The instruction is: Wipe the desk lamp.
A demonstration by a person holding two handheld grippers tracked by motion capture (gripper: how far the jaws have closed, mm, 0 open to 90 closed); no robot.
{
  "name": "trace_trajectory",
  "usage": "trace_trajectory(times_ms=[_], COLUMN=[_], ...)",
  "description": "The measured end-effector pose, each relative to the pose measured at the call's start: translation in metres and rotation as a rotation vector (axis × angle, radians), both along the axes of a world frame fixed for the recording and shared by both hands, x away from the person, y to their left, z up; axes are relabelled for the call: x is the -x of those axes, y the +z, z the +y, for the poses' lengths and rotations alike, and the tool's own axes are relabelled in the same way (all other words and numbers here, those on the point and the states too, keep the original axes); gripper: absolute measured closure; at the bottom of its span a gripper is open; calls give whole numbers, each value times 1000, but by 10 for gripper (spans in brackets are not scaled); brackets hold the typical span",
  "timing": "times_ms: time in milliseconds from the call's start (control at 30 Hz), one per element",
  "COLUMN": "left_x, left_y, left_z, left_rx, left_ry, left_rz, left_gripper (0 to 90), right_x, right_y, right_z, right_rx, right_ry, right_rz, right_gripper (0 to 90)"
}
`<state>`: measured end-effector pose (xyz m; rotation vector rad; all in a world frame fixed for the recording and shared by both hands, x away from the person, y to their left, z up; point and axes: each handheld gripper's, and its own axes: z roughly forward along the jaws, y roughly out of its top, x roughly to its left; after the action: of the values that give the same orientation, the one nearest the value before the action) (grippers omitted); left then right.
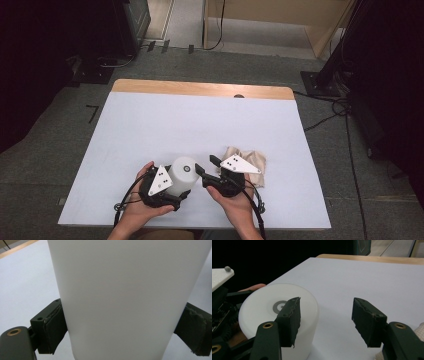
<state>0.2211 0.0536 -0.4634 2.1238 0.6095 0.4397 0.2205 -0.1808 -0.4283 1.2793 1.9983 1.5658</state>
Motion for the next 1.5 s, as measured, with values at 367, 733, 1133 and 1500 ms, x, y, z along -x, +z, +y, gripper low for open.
trace_trajectory(times_ms=[367,733,1133,1500], left_x=[1,2,-3,-3], left_y=[4,4,0,-1], left_z=[2,1,4,3], left_rx=[23,13,48,55], left_ry=[-9,-20,-6,-3], left_rz=[10,11,36,27], left_gripper=[77,77,78,78], right_x=[-3,-9,-15,-33], right_y=[-3,-12,-11,-59], right_z=[-6,-10,-34,-77], right_rx=[-22,-8,103,353], right_ry=[-12,-41,-140,-327], right_rz=[10,46,24,216], right_gripper=[402,402,311,176])
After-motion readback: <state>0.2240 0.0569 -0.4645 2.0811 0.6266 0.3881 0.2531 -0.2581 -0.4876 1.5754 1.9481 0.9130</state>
